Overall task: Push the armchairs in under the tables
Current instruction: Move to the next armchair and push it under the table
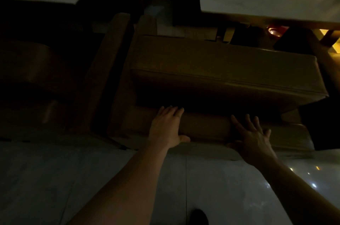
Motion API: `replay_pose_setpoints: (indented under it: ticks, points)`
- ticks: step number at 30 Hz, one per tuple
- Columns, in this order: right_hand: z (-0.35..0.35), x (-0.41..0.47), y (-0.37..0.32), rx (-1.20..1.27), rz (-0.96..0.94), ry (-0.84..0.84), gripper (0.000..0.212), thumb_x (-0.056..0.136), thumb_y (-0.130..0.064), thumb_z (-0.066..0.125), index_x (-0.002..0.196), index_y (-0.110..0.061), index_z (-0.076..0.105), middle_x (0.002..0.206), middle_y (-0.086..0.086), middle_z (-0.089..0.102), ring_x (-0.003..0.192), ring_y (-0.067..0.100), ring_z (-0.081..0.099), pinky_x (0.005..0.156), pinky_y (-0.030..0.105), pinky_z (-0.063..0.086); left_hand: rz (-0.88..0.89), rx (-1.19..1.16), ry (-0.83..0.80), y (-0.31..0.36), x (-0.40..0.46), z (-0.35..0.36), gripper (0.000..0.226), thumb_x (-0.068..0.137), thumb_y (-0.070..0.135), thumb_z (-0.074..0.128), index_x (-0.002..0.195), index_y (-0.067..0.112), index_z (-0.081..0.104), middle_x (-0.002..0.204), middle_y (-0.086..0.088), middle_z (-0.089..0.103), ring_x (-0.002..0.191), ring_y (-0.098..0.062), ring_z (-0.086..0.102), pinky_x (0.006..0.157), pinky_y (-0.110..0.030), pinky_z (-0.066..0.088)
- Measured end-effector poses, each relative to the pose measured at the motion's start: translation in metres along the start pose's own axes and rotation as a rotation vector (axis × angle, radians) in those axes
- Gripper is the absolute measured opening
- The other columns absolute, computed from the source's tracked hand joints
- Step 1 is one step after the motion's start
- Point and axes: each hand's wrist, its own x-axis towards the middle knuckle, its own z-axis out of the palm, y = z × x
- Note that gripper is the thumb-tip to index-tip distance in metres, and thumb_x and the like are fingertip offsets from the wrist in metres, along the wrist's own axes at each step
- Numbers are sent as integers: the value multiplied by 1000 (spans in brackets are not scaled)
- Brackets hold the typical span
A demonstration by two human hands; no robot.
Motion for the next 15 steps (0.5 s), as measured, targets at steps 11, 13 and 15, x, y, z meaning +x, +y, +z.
replay_pose_setpoints:
  ticks: [11,13,15]
  points:
    - [-2,-7,-12,45,53,23,101,91,-56,60,156,-36,-15,165,12,-16,150,40,-18,120,66,5,17,51,-20,2,-3,3,109,77,73,60,156,25,3,164,-1,8,150,-20,2,122,-43,2]
    - [-2,-8,-13,55,58,15,101,91,-56,59,156,-35,-16,165,13,-18,149,40,-20,120,65,4,10,45,-8,4,-7,4,106,79,73,57,156,25,1,164,-1,5,150,-20,-2,122,-42,-1]
    - [-3,-11,-16,54,64,11,101,92,-54,59,156,-32,-17,165,14,-19,149,40,-20,120,65,5,4,52,13,6,-12,5,104,81,72,54,156,24,-1,165,-2,2,150,-20,-5,122,-42,-2]
